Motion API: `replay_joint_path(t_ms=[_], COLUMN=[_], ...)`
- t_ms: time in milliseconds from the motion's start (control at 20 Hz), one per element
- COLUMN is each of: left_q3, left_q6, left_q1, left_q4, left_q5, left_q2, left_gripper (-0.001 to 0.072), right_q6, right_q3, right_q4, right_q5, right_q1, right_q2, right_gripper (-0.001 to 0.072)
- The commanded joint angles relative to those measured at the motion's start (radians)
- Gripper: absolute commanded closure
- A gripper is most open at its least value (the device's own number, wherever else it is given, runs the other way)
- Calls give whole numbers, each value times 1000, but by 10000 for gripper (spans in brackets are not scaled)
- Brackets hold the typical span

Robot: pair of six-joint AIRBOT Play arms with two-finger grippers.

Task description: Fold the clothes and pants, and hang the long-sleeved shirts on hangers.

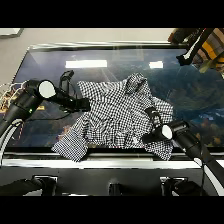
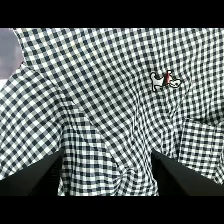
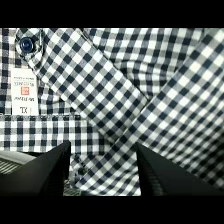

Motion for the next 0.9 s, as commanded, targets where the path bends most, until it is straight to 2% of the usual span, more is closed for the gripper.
replay_joint_path(t_ms=[0, 500, 850], left_q3=[-1, -1, -1], left_q6=[-5, -5, -5], left_q1=[-4, -4, -4], left_q4=[5, 9, 19], left_q5=[1, 1, 1], left_q2=[1, -1, -2], left_gripper=[93, 93, 93], right_q6=[-76, -207, -207], right_q3=[-8, -8, -8], right_q4=[-17, -9, -36], right_q5=[-77, -48, -145], right_q1=[9, 9, 9], right_q2=[-27, -79, -84], right_gripper=[231, 231, 232])
